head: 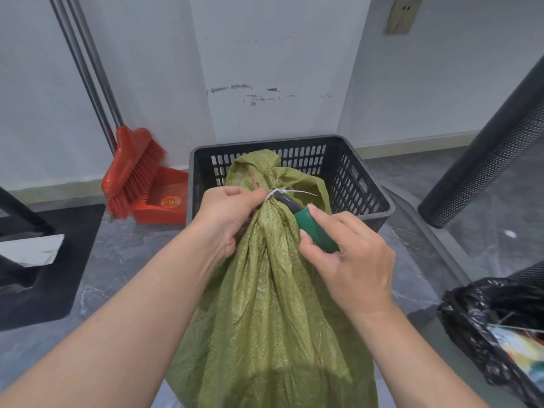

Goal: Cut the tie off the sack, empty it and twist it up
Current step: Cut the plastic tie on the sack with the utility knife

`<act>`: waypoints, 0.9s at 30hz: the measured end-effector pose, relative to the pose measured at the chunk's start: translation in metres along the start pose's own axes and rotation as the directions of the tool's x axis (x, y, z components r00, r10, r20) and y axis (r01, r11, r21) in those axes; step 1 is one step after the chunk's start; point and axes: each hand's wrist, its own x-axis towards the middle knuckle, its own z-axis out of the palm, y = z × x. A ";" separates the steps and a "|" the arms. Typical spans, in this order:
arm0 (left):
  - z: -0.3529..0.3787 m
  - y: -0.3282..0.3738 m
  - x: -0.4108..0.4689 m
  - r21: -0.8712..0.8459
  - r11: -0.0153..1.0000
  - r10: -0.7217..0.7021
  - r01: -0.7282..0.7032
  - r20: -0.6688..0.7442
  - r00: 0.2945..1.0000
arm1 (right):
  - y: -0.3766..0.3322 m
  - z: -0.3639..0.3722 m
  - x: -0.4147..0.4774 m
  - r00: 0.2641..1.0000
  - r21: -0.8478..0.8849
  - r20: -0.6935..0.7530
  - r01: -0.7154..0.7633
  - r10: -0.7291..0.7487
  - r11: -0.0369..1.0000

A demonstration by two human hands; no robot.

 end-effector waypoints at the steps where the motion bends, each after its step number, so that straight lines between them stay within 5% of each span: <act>1: 0.000 0.000 -0.001 -0.005 0.998 0.070 -0.070 0.036 0.997 | 0.000 0.000 0.000 1.000 0.009 -0.007 -0.009 0.009 1.000; 4: -0.008 0.003 0.001 0.160 0.905 0.339 -0.393 0.285 0.896 | 0.002 -0.001 0.001 1.000 0.046 -0.015 -0.014 0.015 0.999; 6: -0.011 0.004 0.003 0.310 0.809 0.362 -0.499 0.406 0.839 | 0.002 -0.001 0.000 1.000 0.054 -0.008 0.005 -0.004 0.999; 11: -0.011 0.004 0.000 0.313 0.873 0.242 -0.374 0.389 0.889 | 0.001 -0.002 -0.001 1.000 0.043 -0.003 0.010 -0.010 0.999; 17: -0.007 0.005 -0.002 0.414 0.785 0.326 -0.461 0.357 0.875 | -0.002 -0.001 -0.001 0.993 0.069 0.000 -0.122 0.122 0.990; 27: -0.012 -0.007 -0.002 0.459 0.746 0.239 -0.483 0.493 0.837 | -0.014 0.003 0.002 0.950 0.000 0.057 -0.306 0.306 0.952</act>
